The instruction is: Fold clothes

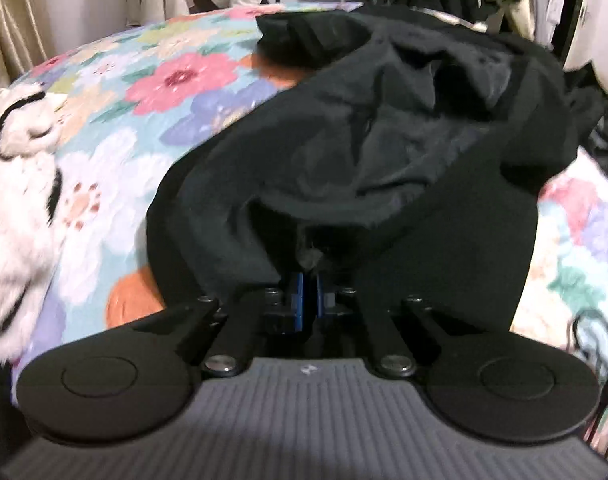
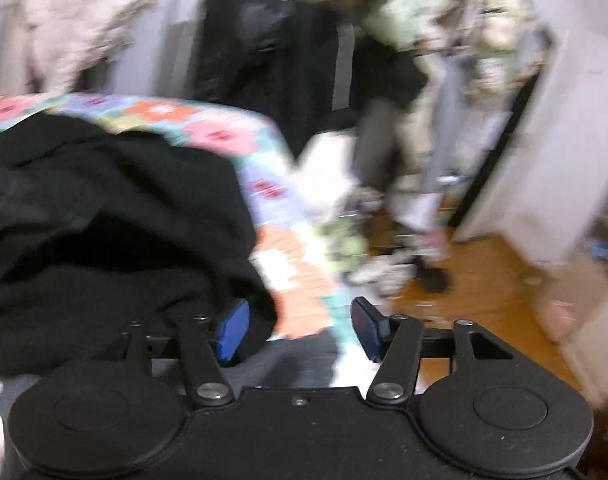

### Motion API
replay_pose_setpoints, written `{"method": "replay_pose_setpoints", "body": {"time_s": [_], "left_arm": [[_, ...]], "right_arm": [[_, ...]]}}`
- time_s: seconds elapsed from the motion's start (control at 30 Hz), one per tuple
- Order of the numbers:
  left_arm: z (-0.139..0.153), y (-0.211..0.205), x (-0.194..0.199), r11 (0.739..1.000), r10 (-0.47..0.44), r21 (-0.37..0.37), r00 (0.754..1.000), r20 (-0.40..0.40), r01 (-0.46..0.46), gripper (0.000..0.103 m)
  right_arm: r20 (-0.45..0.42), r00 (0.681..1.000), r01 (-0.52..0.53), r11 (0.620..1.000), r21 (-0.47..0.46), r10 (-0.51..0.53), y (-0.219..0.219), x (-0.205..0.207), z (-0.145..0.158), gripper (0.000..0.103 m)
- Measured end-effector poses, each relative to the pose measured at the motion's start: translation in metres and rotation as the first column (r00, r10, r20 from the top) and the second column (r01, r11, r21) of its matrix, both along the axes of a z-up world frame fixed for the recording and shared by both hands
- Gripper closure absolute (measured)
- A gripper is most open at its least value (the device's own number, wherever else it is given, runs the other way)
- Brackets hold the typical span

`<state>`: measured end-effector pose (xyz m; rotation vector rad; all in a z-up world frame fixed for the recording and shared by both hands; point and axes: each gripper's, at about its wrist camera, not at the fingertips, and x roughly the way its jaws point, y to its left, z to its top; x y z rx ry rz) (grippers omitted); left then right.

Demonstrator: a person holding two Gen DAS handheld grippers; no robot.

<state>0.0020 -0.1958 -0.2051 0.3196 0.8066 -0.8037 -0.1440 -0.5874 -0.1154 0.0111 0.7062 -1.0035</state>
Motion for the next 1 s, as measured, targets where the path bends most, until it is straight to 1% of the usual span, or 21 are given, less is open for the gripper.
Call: {"method": "replay_pose_setpoints", "body": {"time_s": [0.07,0.1,0.13,0.23,0.27,0.3,0.33,0.4,0.47,0.5,0.53,0.57,0.6,0.63,0.7,0.77,0.8,0.83,0.87,0.93,1.0], "left_arm": [[0.008,-0.003,0.012,0.999,-0.018,-0.027,1.000,-0.003,0.018,0.100],[0.015,-0.003,0.019,0.998,-0.023,-0.053,1.000,-0.008,0.023,0.100],[0.023,-0.004,0.026,0.997,-0.028,-0.079,1.000,-0.014,0.027,0.100],[0.046,-0.004,0.045,0.988,-0.033,-0.148,0.999,-0.021,0.029,0.101],[0.053,-0.004,0.049,0.985,-0.039,-0.168,0.999,-0.016,0.036,0.103],[0.059,-0.004,0.052,0.982,-0.045,-0.186,0.999,-0.012,0.042,0.103],[0.063,-0.005,0.054,0.979,-0.053,-0.199,0.999,-0.011,0.050,0.103],[0.071,-0.008,0.054,0.974,-0.072,-0.213,0.997,0.012,0.073,0.103],[0.076,-0.011,0.052,0.972,-0.091,-0.214,0.995,0.042,0.097,0.103],[0.077,-0.011,0.050,0.972,-0.097,-0.211,0.994,0.041,0.104,0.103],[0.077,-0.010,0.049,0.972,-0.102,-0.210,0.994,0.038,0.107,0.103],[0.076,-0.008,0.047,0.971,-0.108,-0.209,0.993,0.040,0.114,0.103],[0.076,-0.004,0.042,0.971,-0.117,-0.203,0.992,0.046,0.124,0.102],[0.075,0.000,0.038,0.971,-0.125,-0.197,0.991,0.052,0.133,0.100],[0.075,0.006,0.028,0.967,-0.157,-0.189,0.985,0.076,0.169,0.099],[0.074,0.004,0.014,0.956,-0.220,-0.176,0.970,0.100,0.235,0.085],[0.073,0.002,0.007,0.949,-0.252,-0.169,0.961,0.111,0.268,0.060],[0.072,0.000,0.001,0.942,-0.278,-0.161,0.954,0.116,0.294,0.034],[0.071,-0.006,-0.003,0.942,-0.285,-0.156,0.955,0.086,0.296,0.028],[0.067,-0.023,-0.006,0.938,-0.297,-0.196,0.955,-0.025,0.287,0.028],[0.067,-0.043,-0.010,0.928,-0.314,-0.229,0.948,-0.056,0.294,0.028]], "right_arm": [[0.061,0.998,0.002,0.999,-0.047,0.001,0.025,0.007,0.022,0.035],[0.092,0.996,0.004,0.997,-0.071,0.002,0.037,0.010,0.033,0.028],[0.143,0.988,-0.054,0.998,-0.035,0.059,0.051,0.015,0.035,0.021],[0.306,0.927,-0.243,0.968,0.056,0.215,0.091,0.030,0.042,0.021],[0.391,0.885,-0.343,0.923,0.175,0.255,0.097,0.037,0.033,0.021],[0.478,0.833,-0.445,0.850,0.281,0.277,0.103,0.045,0.024,0.021],[0.504,0.820,-0.490,0.787,0.374,0.271,0.108,0.056,0.008,0.021],[0.550,0.797,-0.565,0.626,0.537,0.248,0.120,0.080,-0.024,0.022],[0.455,0.844,-0.524,0.618,0.585,0.284,0.135,0.105,-0.050,0.022],[0.405,0.866,-0.493,0.637,0.593,0.292,0.139,0.115,-0.060,0.022],[0.384,0.875,-0.478,0.648,0.593,0.294,0.140,0.122,-0.067,0.025],[0.392,0.869,-0.491,0.638,0.593,0.303,0.140,0.128,-0.072,0.033],[0.417,0.855,-0.512,0.623,0.592,0.307,0.140,0.130,-0.071,0.071],[0.442,0.842,-0.533,0.607,0.590,0.310,0.140,0.133,-0.071,0.095],[0.512,0.795,-0.599,0.559,0.574,0.326,0.142,0.136,-0.058,0.095],[0.572,0.708,-0.701,0.510,0.498,0.415,0.152,0.142,-0.032,0.096],[0.576,0.670,-0.739,0.492,0.460,0.468,0.156,0.147,-0.017,0.096],[0.542,0.673,-0.739,0.495,0.457,0.504,0.158,0.156,-0.002,0.096],[0.497,0.689,-0.725,0.503,0.471,0.528,0.161,0.166,0.013,0.096],[0.383,0.722,-0.686,0.521,0.509,0.577,0.165,0.179,0.034,0.096],[0.273,0.744,-0.644,0.544,0.539,0.610,0.169,0.187,0.051,0.096]]}}
